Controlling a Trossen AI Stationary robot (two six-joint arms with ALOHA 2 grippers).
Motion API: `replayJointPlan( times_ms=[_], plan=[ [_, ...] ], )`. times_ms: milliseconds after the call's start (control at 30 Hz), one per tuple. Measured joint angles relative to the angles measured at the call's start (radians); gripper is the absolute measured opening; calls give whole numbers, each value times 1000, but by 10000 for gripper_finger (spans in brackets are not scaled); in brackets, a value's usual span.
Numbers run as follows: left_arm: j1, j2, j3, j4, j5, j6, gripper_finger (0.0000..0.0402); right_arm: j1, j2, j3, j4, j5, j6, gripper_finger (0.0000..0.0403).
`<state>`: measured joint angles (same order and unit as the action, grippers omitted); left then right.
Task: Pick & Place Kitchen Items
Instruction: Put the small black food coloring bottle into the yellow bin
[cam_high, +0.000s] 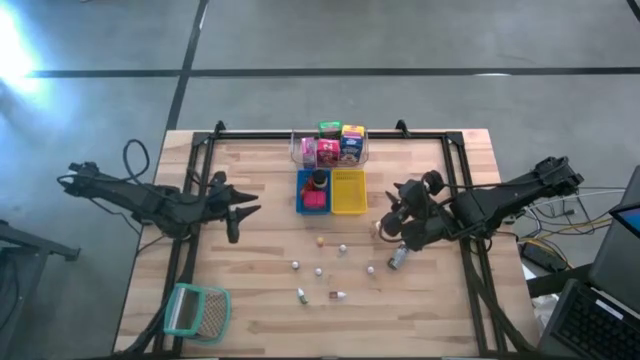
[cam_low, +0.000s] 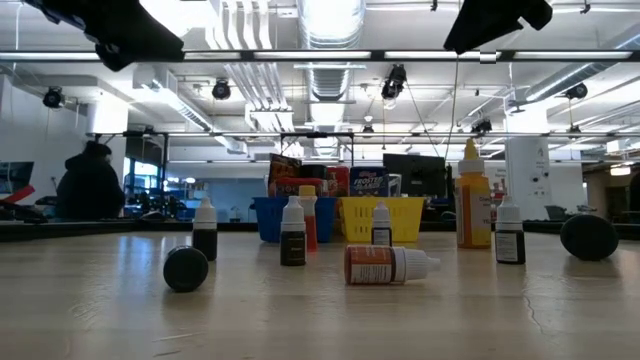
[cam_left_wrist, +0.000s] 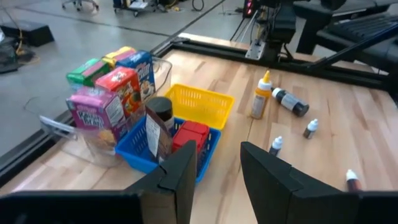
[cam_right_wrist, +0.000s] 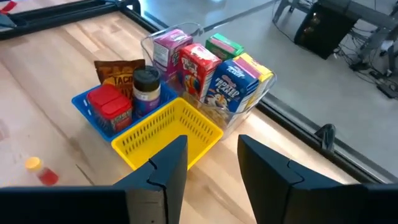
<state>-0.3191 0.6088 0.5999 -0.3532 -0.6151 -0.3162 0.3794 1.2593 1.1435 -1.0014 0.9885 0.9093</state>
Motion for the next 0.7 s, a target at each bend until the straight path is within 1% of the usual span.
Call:
replayJointPlan(
  times_ms=[100,233,367,433,567,700],
  plan=[
    [0,3,0,-11,3,-18,131,0,0,0,37,-3,-36,149],
    [0,10,0,-21,29,-35,132,0,0,0,169,-3,-157,160],
    [0,15,0,-21,32,-32,131,0,1,0,348,-80,-328,168],
    [0,15,1,-22,33,-27,130,0,2,0,416,-112,-386,169],
    [0,14,2,-23,33,-25,131,0,2,0,480,-180,-416,160],
    [0,14,2,-24,34,-22,130,6,5,0,485,-193,-416,146]
  ],
)
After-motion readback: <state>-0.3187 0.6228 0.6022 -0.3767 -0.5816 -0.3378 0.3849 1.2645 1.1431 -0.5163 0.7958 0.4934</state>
